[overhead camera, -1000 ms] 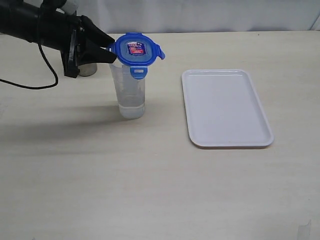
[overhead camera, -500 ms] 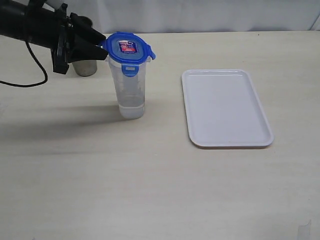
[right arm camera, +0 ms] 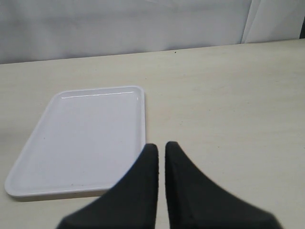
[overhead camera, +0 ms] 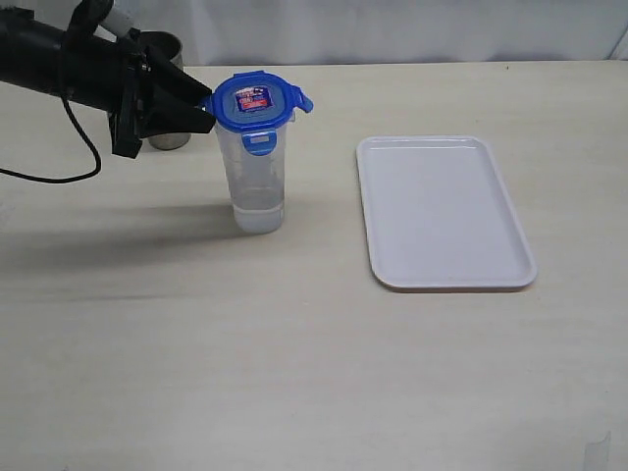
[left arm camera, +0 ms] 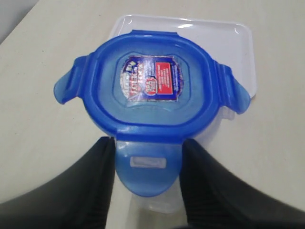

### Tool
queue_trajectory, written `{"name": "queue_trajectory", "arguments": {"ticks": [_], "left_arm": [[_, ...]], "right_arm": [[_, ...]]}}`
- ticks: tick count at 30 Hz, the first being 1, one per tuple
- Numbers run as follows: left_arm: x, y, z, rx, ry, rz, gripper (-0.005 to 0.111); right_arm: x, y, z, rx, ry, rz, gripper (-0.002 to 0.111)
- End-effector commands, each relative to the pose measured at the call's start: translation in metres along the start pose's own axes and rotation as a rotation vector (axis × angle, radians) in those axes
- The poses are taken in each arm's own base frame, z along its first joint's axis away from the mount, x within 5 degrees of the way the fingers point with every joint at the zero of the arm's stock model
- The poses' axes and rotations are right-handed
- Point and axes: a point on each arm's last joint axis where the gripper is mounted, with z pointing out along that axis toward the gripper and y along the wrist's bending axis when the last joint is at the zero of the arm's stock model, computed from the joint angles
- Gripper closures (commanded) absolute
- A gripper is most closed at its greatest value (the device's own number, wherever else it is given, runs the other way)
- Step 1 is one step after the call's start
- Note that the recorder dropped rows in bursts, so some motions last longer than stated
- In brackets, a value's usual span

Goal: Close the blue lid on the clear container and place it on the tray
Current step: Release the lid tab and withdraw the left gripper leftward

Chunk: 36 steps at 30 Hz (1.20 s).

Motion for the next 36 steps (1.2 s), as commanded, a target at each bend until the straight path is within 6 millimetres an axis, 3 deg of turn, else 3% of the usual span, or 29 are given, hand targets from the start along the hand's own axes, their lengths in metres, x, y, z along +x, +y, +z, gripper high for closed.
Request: {"name": "queue_trajectory", "arguments": {"ticks": [1,19,21,24,29,36], "left_arm": [[-0.0021,0.0013,-0.001,0.0,-0.015,0.006,0.107],[-0.0024,0.0018,-0.001,-0.005,-0.018,0.003,0.106],[-0.0024,0.0018,-0.001,-0.005,-0.018,0.003,0.098],[-0.0024,0.0015,-0.001,-0.002,-0.017,0.004,0.075],[-0.0016,0.0013,-0.001,0.0,-0.009,0.009,0.052],[-0.0006,0.0031,-0.001,-0.02,0.002,0.009,0.034]], "right_arm": [[0.0007,-0.0004,0.0001,0.008,-0.003,0.002,0.103],[0.0007,-0.0004,0.0001,0.008,-0.003,0.002,0.103],[0.0007,-0.0004,0.0001,0.008,-0.003,0.002,0.103],[0.0007,-0.0004,0.0001,0.008,-0.003,0.002,0.103],[0.0007,-0.0004,0.0001,0.008,-0.003,0.002,0.103],[0.0007,-0.0004,0.0001,0.008,-0.003,0.002,0.103]]}}
